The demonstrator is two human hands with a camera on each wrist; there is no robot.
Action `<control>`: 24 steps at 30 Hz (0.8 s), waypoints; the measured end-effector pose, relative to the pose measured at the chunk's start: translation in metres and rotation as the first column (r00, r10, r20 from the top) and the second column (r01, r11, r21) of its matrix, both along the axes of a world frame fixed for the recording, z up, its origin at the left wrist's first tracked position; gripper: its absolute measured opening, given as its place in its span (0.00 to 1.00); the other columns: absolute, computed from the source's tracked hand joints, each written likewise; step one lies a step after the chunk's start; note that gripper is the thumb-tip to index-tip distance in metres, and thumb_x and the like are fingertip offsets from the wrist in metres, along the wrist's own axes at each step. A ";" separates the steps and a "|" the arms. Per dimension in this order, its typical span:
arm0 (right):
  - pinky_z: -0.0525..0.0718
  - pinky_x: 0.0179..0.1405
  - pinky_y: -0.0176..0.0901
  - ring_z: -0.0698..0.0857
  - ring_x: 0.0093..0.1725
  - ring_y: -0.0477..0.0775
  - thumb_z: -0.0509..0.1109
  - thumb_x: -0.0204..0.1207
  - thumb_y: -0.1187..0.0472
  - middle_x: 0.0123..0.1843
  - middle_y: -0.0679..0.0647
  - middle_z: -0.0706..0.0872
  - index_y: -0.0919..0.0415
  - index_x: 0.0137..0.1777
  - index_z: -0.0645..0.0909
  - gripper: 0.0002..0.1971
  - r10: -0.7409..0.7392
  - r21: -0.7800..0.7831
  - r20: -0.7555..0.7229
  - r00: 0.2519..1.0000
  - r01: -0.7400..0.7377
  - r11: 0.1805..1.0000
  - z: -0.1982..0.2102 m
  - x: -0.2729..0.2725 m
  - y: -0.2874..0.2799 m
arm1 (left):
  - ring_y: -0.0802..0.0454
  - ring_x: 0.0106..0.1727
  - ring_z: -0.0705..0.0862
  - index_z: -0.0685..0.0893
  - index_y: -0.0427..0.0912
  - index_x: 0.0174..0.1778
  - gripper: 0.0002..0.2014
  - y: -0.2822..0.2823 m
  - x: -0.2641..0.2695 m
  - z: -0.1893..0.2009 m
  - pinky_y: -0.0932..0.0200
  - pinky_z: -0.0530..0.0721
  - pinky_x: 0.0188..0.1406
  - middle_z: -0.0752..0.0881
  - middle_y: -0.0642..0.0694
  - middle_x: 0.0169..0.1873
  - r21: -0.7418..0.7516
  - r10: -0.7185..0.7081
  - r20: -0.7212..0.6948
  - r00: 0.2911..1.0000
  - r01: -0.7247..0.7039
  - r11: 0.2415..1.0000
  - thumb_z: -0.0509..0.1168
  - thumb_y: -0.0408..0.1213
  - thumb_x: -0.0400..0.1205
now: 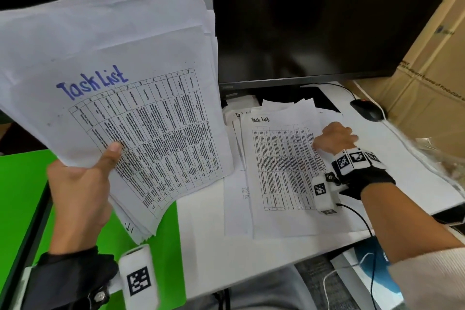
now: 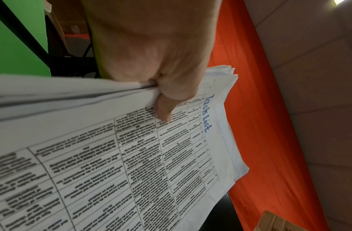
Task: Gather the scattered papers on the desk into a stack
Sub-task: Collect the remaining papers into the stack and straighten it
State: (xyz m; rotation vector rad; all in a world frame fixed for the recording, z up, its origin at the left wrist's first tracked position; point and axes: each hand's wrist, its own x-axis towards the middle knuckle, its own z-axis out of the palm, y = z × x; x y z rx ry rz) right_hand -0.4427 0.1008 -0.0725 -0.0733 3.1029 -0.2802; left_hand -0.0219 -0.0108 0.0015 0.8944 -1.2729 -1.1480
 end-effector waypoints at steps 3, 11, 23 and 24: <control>0.70 0.66 0.51 0.78 0.65 0.61 0.59 0.82 0.71 0.65 0.65 0.80 0.69 0.66 0.79 0.15 0.046 -0.001 -0.032 0.998 -0.046 0.999 0.001 0.005 -0.003 | 0.53 0.59 0.89 0.87 0.45 0.56 0.11 -0.004 0.002 -0.003 0.42 0.83 0.66 0.91 0.55 0.53 0.007 -0.002 -0.024 1.000 0.002 1.000 0.73 0.33 0.78; 0.81 0.51 0.46 0.86 0.57 0.64 0.72 0.71 0.74 0.56 0.63 0.87 0.71 0.57 0.84 0.13 0.241 -0.281 0.111 0.964 -0.202 0.938 0.016 0.010 0.011 | 0.54 0.60 0.88 0.87 0.49 0.49 0.08 0.001 0.000 0.001 0.46 0.83 0.67 0.90 0.61 0.52 0.000 0.018 -0.008 1.000 -0.018 1.000 0.72 0.31 0.79; 0.91 0.45 0.48 0.90 0.47 0.52 0.80 0.67 0.70 0.55 0.55 0.88 0.64 0.70 0.76 0.30 0.597 -0.706 -0.197 0.778 -0.535 0.464 0.126 0.042 0.063 | 0.59 0.57 0.88 0.87 0.47 0.55 0.11 -0.005 -0.001 0.003 0.55 0.83 0.63 0.90 0.60 0.50 0.019 0.025 -0.028 0.999 -0.024 1.000 0.71 0.29 0.79; 0.91 0.41 0.43 0.91 0.45 0.48 0.79 0.68 0.69 0.53 0.52 0.90 0.62 0.70 0.76 0.29 0.631 -0.729 -0.214 0.746 -0.552 0.406 0.138 0.047 0.068 | 0.61 0.56 0.88 0.87 0.49 0.52 0.12 -0.006 -0.001 0.003 0.55 0.83 0.64 0.90 0.61 0.49 0.026 0.018 -0.032 0.999 -0.017 1.000 0.71 0.27 0.79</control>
